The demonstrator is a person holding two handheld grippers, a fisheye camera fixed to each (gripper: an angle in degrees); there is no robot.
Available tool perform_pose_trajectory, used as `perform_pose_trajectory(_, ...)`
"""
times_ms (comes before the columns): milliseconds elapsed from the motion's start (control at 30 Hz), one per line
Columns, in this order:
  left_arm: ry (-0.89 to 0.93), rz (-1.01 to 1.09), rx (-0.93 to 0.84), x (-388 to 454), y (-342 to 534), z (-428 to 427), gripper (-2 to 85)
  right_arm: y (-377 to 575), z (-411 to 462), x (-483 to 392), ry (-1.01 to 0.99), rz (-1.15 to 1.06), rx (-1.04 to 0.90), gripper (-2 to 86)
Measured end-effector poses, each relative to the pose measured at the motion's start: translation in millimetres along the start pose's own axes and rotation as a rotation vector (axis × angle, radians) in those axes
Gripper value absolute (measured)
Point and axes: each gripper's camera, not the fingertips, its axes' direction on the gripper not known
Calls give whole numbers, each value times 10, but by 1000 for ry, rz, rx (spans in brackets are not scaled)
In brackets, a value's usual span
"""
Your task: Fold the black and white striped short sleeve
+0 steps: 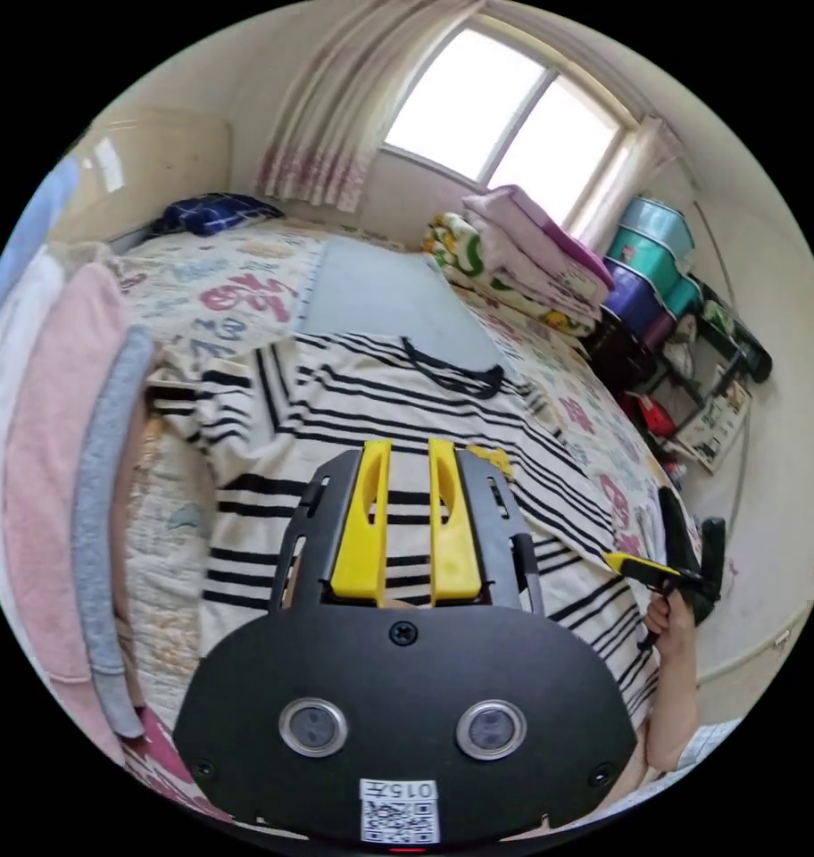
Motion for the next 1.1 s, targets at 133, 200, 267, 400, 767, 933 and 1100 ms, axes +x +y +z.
perform_pose_trajectory(133, -156, -160, -27, -699, -17, -110, 113, 40, 61, -22, 69, -26, -3, -7)
perform_pose_trajectory(200, -128, -184, -22, -806, -24, -126, 127, 58, 92, -26, 101, -33, -4, -8)
perform_pose_trajectory(267, -109, -151, -36, -753, -71, -78, 131, 78, 119, -18, 123, -40, -5, -9)
perform_pose_trajectory(400, -148, -179, -16, -681, -332, 77, 139, 126, 162, 53, 140, -47, -5, -10)
perform_pose_trajectory(767, -53, -108, 33, -552, -566, 117, 7, 232, 209, 490, 46, -8, -5, -9)
perform_pose_trajectory(933, 194, 876, -78, 1013, 71, -226, 3, 307, 245, 595, 58, -26, -3, -6)
perform_pose_trajectory(1100, 65, 1127, -199, 1281, 662, -42, 7, 392, 209, 607, 64, -21, 28, -2)
